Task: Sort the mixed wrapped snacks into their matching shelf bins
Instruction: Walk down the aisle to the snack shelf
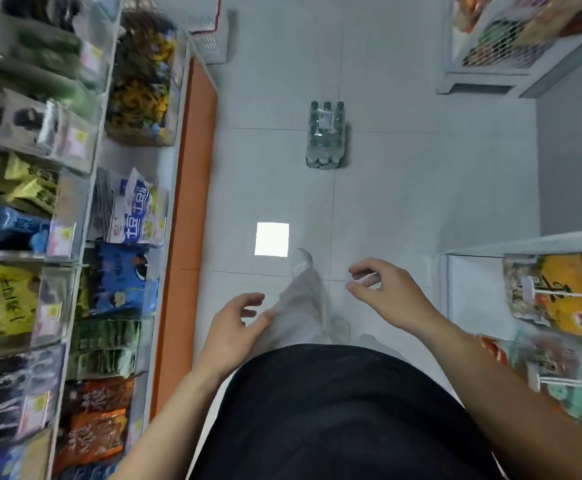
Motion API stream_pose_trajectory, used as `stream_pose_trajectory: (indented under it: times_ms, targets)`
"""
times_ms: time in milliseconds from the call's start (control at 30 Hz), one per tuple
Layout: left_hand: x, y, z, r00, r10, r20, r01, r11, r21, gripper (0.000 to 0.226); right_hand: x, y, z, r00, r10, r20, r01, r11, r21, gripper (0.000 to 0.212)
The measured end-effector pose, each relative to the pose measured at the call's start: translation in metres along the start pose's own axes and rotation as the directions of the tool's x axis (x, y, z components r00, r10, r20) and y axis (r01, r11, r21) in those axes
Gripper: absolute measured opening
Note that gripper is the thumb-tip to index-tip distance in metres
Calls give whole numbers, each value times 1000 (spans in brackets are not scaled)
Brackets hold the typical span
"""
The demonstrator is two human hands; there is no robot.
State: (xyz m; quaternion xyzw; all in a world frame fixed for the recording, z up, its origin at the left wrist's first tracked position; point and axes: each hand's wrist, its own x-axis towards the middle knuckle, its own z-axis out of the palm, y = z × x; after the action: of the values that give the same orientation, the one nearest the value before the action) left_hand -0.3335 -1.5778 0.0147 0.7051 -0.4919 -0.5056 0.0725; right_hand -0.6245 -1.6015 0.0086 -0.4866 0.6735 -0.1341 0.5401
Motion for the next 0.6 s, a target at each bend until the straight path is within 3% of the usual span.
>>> stream_pose_trajectory:
  times_ms: [300, 600]
  targets:
    - [186, 146, -76, 993, 86, 85, -89, 995, 33, 37, 127, -78, -83, 994, 103, -34, -102, 995, 21, 24]
    - [353, 300, -79, 982, 129, 134, -138, 989, 54, 39, 265, -104, -190, 982, 177, -70, -175, 984, 29, 22]
